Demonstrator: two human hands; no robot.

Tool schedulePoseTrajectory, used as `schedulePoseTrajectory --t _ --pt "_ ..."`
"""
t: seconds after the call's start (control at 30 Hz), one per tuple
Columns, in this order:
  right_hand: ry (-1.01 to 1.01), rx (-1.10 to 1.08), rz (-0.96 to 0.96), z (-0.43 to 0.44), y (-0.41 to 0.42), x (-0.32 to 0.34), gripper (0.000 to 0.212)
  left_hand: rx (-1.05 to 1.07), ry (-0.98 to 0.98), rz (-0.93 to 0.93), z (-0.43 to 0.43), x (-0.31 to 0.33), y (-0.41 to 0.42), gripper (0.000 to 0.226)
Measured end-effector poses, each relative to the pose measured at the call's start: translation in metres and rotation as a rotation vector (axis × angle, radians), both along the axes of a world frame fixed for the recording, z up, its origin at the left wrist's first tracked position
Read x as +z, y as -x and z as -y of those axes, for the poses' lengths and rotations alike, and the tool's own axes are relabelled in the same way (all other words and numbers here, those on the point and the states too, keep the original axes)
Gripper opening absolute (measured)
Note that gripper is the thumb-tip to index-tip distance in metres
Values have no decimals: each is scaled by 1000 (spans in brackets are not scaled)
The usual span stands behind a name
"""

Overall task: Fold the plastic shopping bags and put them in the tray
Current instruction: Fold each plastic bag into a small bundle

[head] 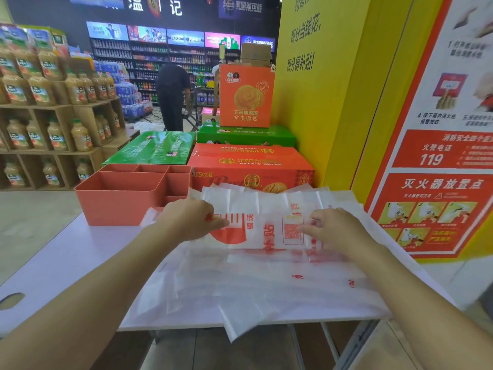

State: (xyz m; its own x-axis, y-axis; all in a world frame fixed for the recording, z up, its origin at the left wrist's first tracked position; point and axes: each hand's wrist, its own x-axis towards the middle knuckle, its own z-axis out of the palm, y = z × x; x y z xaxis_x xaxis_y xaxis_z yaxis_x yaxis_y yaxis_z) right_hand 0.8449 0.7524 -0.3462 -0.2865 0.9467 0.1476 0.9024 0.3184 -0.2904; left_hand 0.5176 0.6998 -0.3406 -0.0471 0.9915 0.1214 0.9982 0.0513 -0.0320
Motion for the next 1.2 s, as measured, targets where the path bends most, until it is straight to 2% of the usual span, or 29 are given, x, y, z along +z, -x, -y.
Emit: schedulePoseTrajectory --t 0.13,0.3,0.4,0.47,0.57,0.63,0.67,0.83,1.1,1.2 --pt "-4 -67 168 -6 5 -3 45 31 -18 -99 -9 -10 0 57" --pt "-20 -101 230 -10 2 -14 77 -20 -52 -174 -12 -25 4 58" --pt "-37 -100 292 -8 0 -16 84 -108 -95 -187 -10 -34 6 53" --pt "-66 -34 268 -1 5 -16 76 -242 -139 -118 -8 -40 1 39" --pt "-93 178 117 13 26 -22 57 -431 -175 201 -3 -50 -18 31" --pt "-25 288 56 21 46 -30 54 -438 -134 368 3 -55 -33 35" --pt "11 319 71 23 54 -36 54 -440 -99 372 5 -58 -38 40" --pt "104 328 244 26 66 -53 55 -289 189 176 2 -73 -33 56" --pt "192 180 283 19 41 -57 58 -153 285 165 8 -67 -20 69" --pt "213 110 290 15 23 -56 57 -115 367 96 12 -60 -1 98"
